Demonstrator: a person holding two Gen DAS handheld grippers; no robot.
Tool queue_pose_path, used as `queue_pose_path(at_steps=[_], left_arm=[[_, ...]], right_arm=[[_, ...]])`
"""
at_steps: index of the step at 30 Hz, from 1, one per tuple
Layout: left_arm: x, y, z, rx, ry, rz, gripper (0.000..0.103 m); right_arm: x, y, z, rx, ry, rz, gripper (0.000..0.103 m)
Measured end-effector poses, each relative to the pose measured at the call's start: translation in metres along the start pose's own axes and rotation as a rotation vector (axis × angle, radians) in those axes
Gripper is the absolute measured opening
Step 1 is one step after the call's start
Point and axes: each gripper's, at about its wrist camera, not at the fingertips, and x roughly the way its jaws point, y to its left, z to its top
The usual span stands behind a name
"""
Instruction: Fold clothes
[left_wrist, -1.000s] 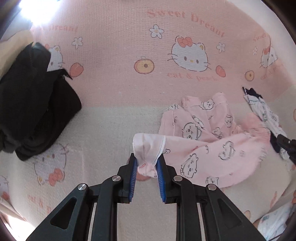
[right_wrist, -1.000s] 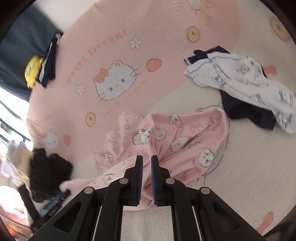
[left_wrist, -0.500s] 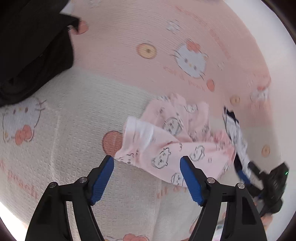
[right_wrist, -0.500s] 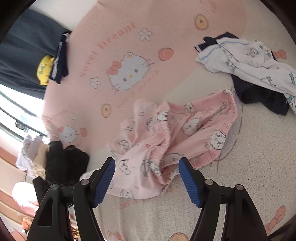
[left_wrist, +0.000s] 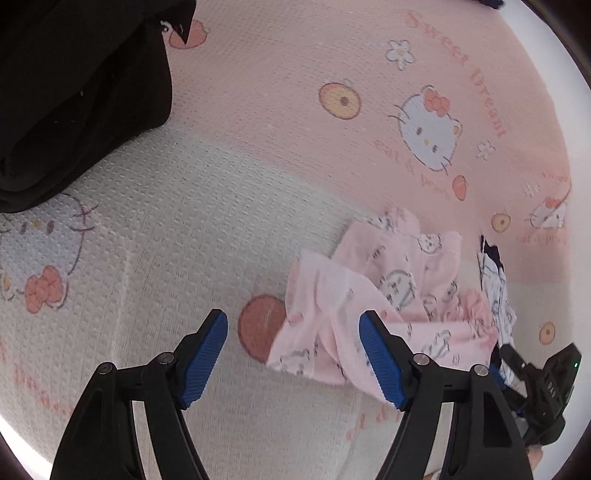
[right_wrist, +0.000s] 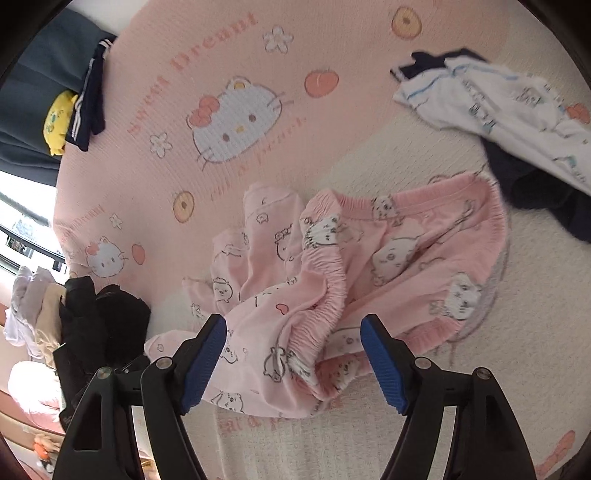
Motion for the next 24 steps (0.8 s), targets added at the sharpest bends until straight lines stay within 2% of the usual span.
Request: queue_pose_path(at_steps=[4,7,15,18,19,24], left_arm=[[0.009,-0.001,0.010,-0.036,0.028,-0.052,0.072],[0.014,-0.008,0.013,-0.018,0.037,-0.059,0.072],[0.032,-0.024,0.014,0.022,0.072,-0.050,0.072],[0.037,-0.025,0.017,0.007,0.081,-0.063,0.072],[0.039,-0.025,0.018,0.006,0.078,-0.056,0.072],[0.042,-0.019,0.027,-0.026,0.061,-0.038,0.072]], right_arm=[[0.010,-0.007,0.007,0.093,0.006,0.074,0.075],[0.015,-0.018,0.011,0.176,0.005,0.124,0.075],[0.023,-0.038,0.012,0.350,0.017,0.165,0.075],[0.028,-0.039,0.013,0.350,0.022,0.116,0.074],[0.029,-0.040,0.013,0.353,0.021,0.104,0.071],[0.034,-0.040,0.014,0.361,0.023,0.085,0.040]])
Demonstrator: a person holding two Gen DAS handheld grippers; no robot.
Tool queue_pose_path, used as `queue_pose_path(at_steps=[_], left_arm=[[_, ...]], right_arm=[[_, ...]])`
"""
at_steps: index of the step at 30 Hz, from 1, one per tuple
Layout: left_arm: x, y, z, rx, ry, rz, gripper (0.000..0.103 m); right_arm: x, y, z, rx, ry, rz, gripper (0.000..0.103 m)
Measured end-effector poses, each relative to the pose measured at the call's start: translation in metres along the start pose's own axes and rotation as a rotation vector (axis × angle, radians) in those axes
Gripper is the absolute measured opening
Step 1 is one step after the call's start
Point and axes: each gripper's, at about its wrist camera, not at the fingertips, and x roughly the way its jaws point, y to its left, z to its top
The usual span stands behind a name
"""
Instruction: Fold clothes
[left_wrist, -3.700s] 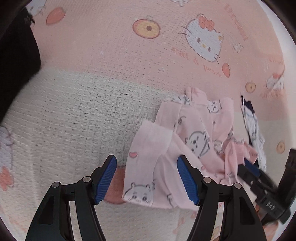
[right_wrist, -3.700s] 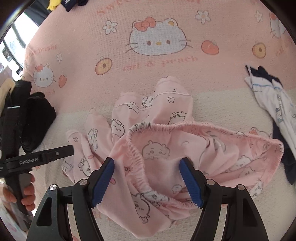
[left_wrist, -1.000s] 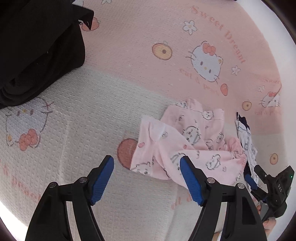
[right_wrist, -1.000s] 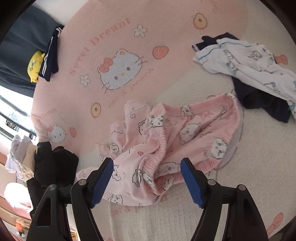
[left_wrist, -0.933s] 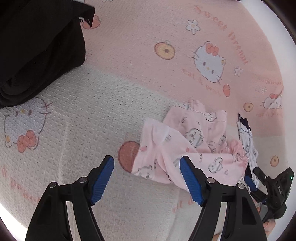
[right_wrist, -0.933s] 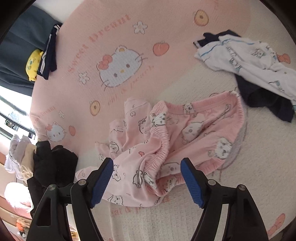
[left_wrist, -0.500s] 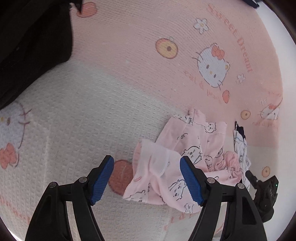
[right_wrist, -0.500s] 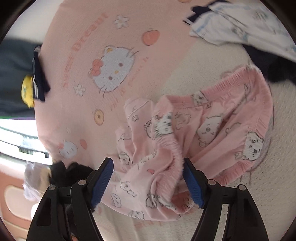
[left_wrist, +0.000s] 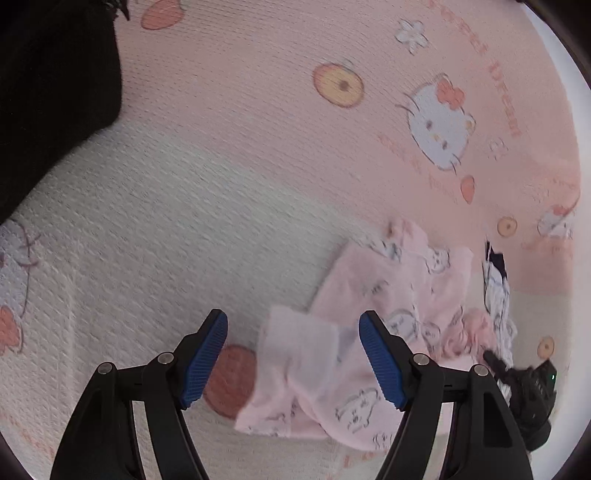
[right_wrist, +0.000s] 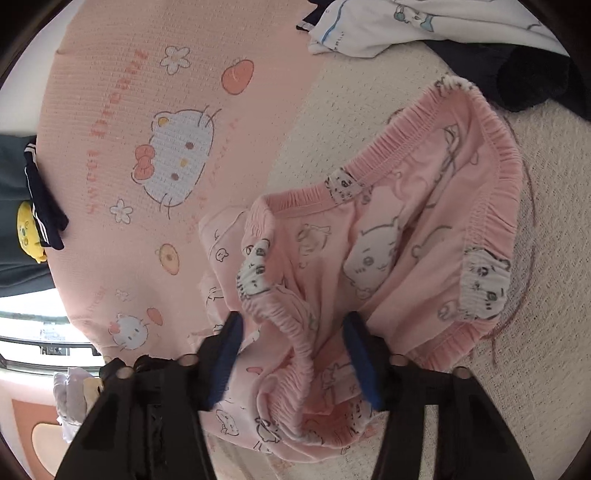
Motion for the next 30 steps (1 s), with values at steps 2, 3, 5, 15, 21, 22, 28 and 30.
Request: queue_pose_path(at_steps=[2,3,5,15,21,22,28,30], left_arm=[[0.001,0.001,0.001,-0.006,0.006,-0.018,0.072],[0.001,0.001,-0.001,0.002,0.010,-0.022,0.070],[0.001,-0.006,-0.007,0.048,0.006,-0.009,0.040],[-0.013,-0.026,-0.027,0.189,-0.068,0.114,0.012],[-0.035,-0.026,-0.039,0.209,-0.096,0.088,0.012],[-0.039,-0.026,-0.041,0.207,-0.097,0.082,0.012],[-0.054,-0.022,-0.061,0.212,-0.085,0.049,0.012],[-0.060,-0.018,-0.068,0.215,-0.076,0.039,0.012]], right_arm=[[-0.001,0.005,-0.001,-0.025,-0.005,0.001,0.034],[0.000,0.008,-0.001,-0.044,-0.005,0.000,0.024],[-0.004,0.015,-0.003,-0.082,-0.029,-0.017,0.016],[-0.025,0.009,-0.013,-0.063,-0.039,0.011,0.010],[-0.049,-0.008,-0.028,-0.017,0.001,0.022,0.010],[-0.052,-0.009,-0.031,-0.020,0.006,0.035,0.010],[-0.070,-0.009,-0.045,-0.075,0.005,0.079,0.007],[-0.074,-0.012,-0.050,-0.080,0.010,0.080,0.007]])
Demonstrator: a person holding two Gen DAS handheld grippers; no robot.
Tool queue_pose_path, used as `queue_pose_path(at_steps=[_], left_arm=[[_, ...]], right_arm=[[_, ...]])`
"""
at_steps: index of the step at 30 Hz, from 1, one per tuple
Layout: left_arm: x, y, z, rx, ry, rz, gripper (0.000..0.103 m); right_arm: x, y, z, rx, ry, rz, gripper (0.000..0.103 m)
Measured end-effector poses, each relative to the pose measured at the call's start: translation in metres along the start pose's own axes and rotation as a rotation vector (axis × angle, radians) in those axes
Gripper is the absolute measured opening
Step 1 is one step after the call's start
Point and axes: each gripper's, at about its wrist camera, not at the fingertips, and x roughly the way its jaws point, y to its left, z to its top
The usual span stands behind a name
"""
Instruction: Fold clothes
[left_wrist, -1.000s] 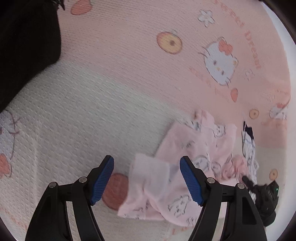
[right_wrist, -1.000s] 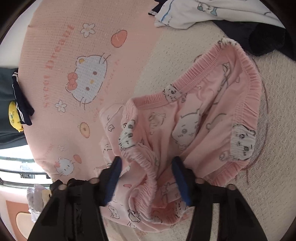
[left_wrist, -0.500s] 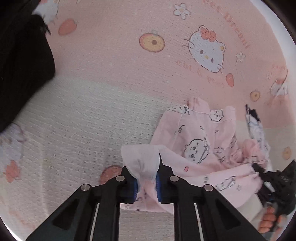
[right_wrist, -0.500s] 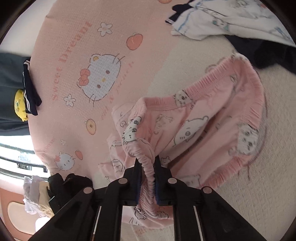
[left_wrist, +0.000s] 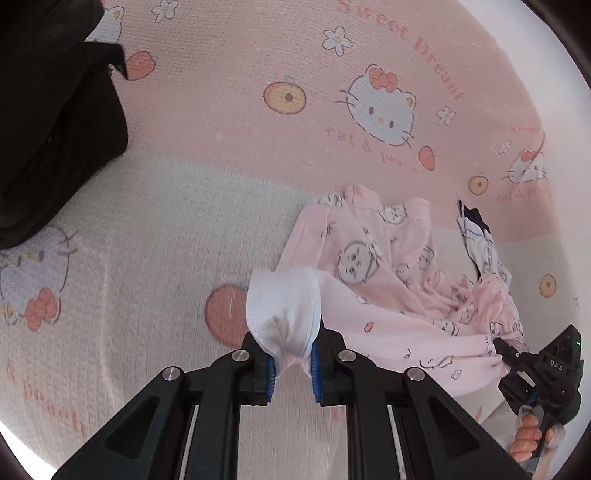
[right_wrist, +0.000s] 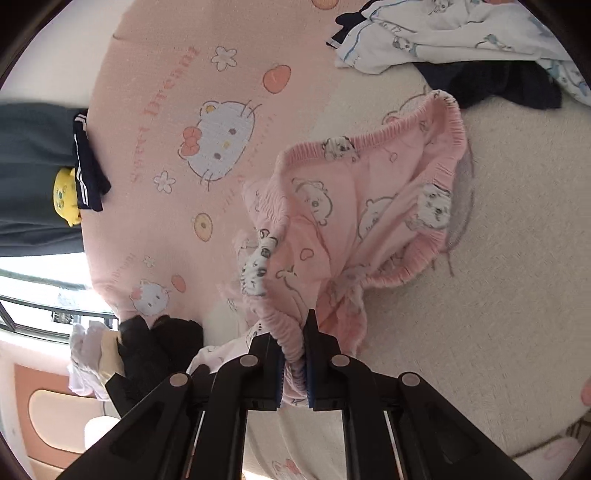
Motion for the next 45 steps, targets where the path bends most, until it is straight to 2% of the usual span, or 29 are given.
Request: queue_pose_path(at_steps=[5,12,17,22,25,26,27,28,29,30,32,34,37,41,45], left_arm=[[-0.012,0.004,-0.017,0.000,0.009,-0.043,0.012],[-0.021,0.005,-0.047,0.020,0.029,-0.061,0.012],[-0.017,0.001,-0.071,0.074,0.032,-0.008,0.012],[-0.008,-0.008,-0.094,0.149,0.020,0.055,0.012],[-0.006,-0.001,-0.097,0.089,0.027,0.027,0.012],[-0.006,0.002,-0.098,0.064,0.029,0.014,0.013],[-0.007,0.005,-0.098,0.035,0.029,-0.002,0.013],[-0.011,0.009,-0.096,-0.002,0.023,-0.027,0.015],[-0.014,0.012,-0.093,-0.041,0.019,-0.045,0.021],[-0.018,0.015,-0.089,-0.076,0.017,-0.046,0.027],[-0.024,0.020,-0.084,-0.108,-0.002,-0.048,0.065],[-0.031,0.024,-0.081,-0.130,-0.017,-0.067,0.067],[-0.031,0.032,-0.078,-0.162,0.017,-0.082,0.067],[-0.024,0.038,-0.079,-0.156,0.039,-0.058,0.068],[-0.015,0.037,-0.078,-0.148,0.057,-0.054,0.068]], right_arm=[[-0.011,-0.010,-0.014,0.002,0.028,-0.021,0.007],[-0.021,-0.024,-0.034,-0.032,0.061,-0.140,0.008],[-0.020,-0.030,-0.045,-0.095,0.091,-0.242,0.008],[-0.020,-0.028,-0.052,-0.195,0.107,-0.285,0.009],[-0.022,-0.024,-0.054,-0.239,0.097,-0.290,0.009],[-0.023,-0.022,-0.055,-0.254,0.091,-0.286,0.012],[-0.026,-0.020,-0.056,-0.268,0.076,-0.285,0.021],[-0.029,-0.017,-0.057,-0.286,0.053,-0.283,0.028],[-0.034,-0.014,-0.057,-0.304,0.030,-0.283,0.049],[-0.039,-0.010,-0.059,-0.318,0.008,-0.282,0.061],[-0.050,-0.004,-0.065,-0.347,-0.021,-0.276,0.061],[-0.055,-0.001,-0.067,-0.349,-0.037,-0.288,0.061],[-0.060,-0.007,-0.065,-0.300,-0.056,-0.318,0.062],[-0.068,-0.031,-0.069,-0.224,-0.079,-0.317,0.062],[-0.074,-0.036,-0.076,-0.314,-0.094,-0.394,0.062]])
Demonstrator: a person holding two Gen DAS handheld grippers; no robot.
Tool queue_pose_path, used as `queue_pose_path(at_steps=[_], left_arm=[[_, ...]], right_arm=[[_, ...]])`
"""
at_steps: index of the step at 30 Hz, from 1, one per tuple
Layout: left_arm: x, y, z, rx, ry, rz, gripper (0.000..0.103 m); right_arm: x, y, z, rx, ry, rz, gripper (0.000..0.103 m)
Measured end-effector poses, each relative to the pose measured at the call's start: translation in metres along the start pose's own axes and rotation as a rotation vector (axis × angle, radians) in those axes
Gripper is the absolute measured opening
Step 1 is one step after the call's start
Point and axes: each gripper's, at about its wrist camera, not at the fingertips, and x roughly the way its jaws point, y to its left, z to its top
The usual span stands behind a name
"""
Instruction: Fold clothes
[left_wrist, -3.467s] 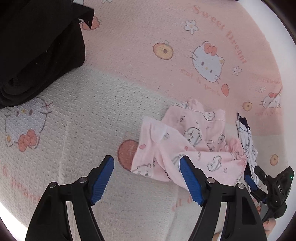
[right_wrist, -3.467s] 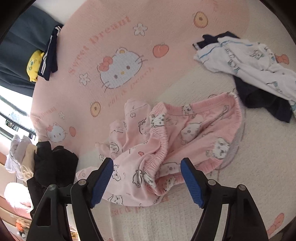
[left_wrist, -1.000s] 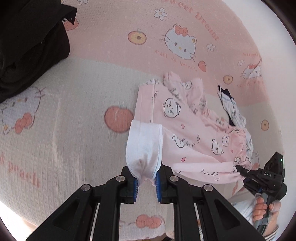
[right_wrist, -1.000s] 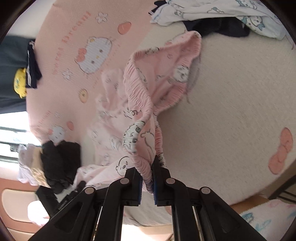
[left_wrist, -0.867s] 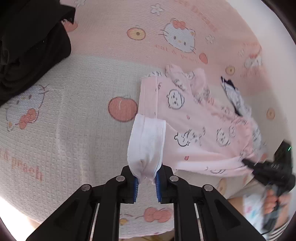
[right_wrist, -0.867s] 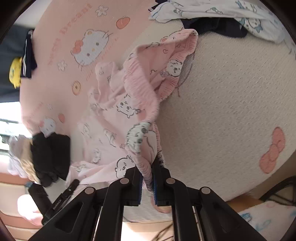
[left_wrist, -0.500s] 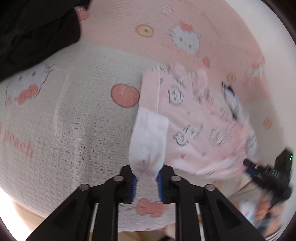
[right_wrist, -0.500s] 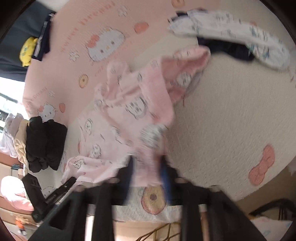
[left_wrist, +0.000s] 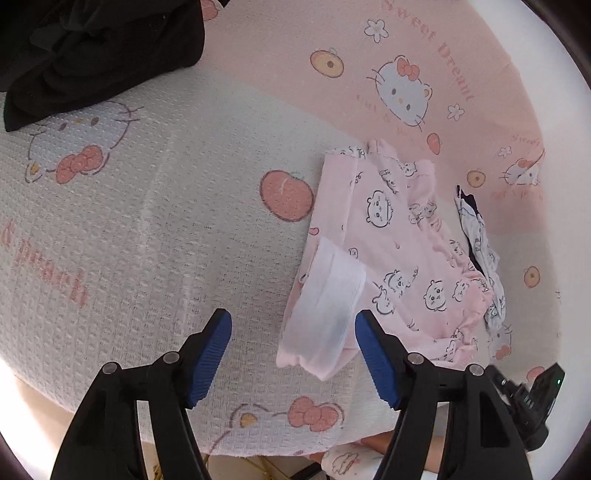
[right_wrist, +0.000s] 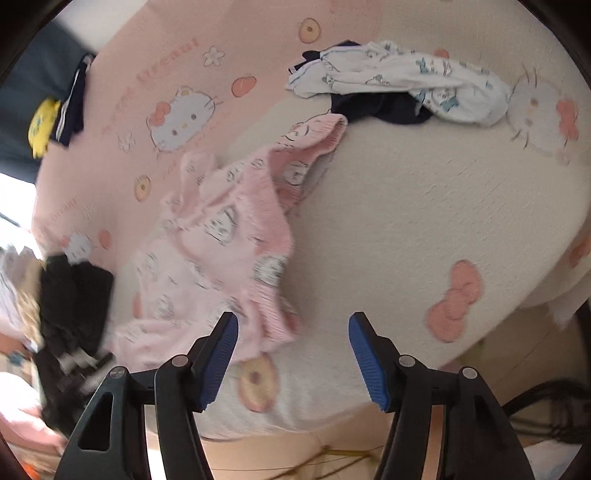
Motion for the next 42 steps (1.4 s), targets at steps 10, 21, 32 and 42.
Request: queue_pose_path(at_steps=[10,21,32,42], left_arm=[[0.002,-0.015,0.004,0.122,-0.031,0.072,0.067],[0.022,-0.034,-0.009,0.311,-0.028,0.133,0.067],[0.024,-0.041,-0.022,0.369,-0.073,0.193,0.024],[0.012,-0.046,-0.034,0.412,-0.098,0.211,0.019]], right_arm=[[0.040,0.054,-0.014,-0.386,0.087,-0.120,0.062],[0.061,0.056,-0.033,-0.492,0.133,-0.217,0.062],[0.056,0.080,-0.038,-0.595,0.034,-0.273,0.019],[0.031,0.063,-0.035,-0.477,-0.026,-0.378,0.018]])
